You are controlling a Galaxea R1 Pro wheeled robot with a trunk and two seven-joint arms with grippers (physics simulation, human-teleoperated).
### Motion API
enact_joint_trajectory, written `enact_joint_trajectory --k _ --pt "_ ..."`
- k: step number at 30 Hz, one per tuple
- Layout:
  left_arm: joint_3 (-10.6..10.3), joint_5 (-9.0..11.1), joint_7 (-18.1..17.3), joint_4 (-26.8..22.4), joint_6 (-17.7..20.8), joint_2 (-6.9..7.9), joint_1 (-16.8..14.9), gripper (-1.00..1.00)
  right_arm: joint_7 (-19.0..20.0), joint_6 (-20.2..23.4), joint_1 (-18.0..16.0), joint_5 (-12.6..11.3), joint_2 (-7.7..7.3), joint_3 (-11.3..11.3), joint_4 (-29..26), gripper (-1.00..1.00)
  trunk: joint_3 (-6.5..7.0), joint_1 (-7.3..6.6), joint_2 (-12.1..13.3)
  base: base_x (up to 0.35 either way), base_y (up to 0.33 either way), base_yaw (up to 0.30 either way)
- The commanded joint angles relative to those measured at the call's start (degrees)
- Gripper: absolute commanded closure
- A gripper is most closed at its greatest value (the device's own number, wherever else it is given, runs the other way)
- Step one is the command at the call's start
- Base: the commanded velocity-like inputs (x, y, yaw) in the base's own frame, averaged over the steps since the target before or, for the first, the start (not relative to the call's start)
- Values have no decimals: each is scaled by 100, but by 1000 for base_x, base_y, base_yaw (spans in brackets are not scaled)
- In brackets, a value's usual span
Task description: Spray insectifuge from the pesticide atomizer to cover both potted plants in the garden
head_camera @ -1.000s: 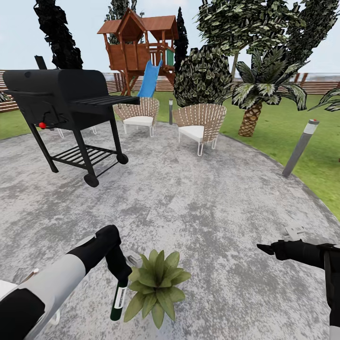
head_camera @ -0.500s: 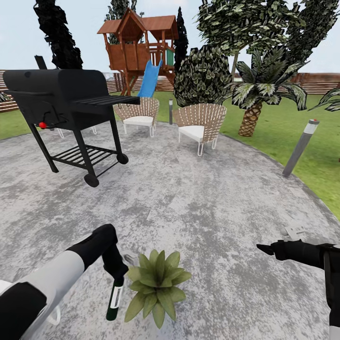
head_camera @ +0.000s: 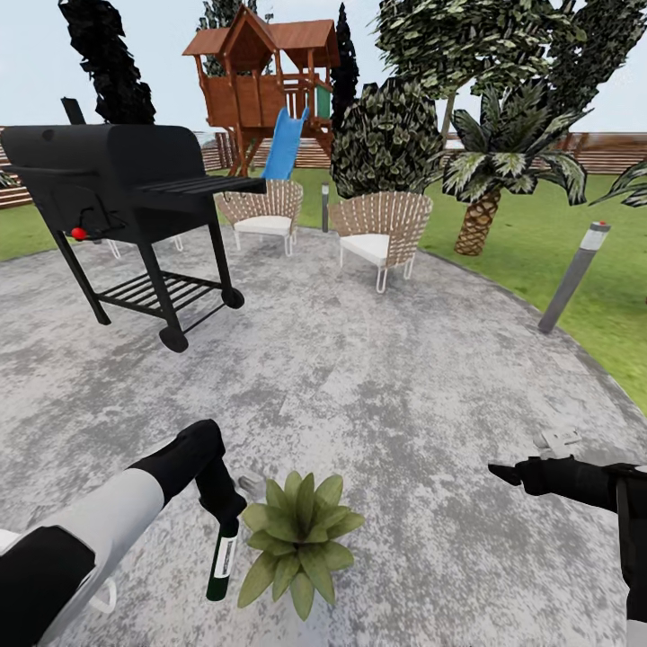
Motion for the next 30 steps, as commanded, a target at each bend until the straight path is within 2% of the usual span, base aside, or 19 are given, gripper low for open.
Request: enact_joint_trajectory --k 1,14,18,23,30 --pt "-10 -49 -57 -13 51 3 -2 100 57 40 -7 50 0 -4 -7 -100 -12 -1 -3 0 0 0" --pt "-21 -57 -40 -45 43 16 -14 100 62 31 1 50 -3 3 -7 -100 -93 -1 -3 0 0 0" --pt "-21 -57 -39 -48 43 18 -19 100 58 30 1 50 -8 4 -7 -100 -166 87 -163 0 0 0" --pt "-26 -57 -39 -48 43 17 -20 100 58 30 2 50 -8 4 -7 -100 -167 87 -163 0 0 0" --pt "-27 -57 -39 -48 44 22 -20 100 58 30 2 50 -9 4 -7 -100 -293 241 -444 0 0 0"
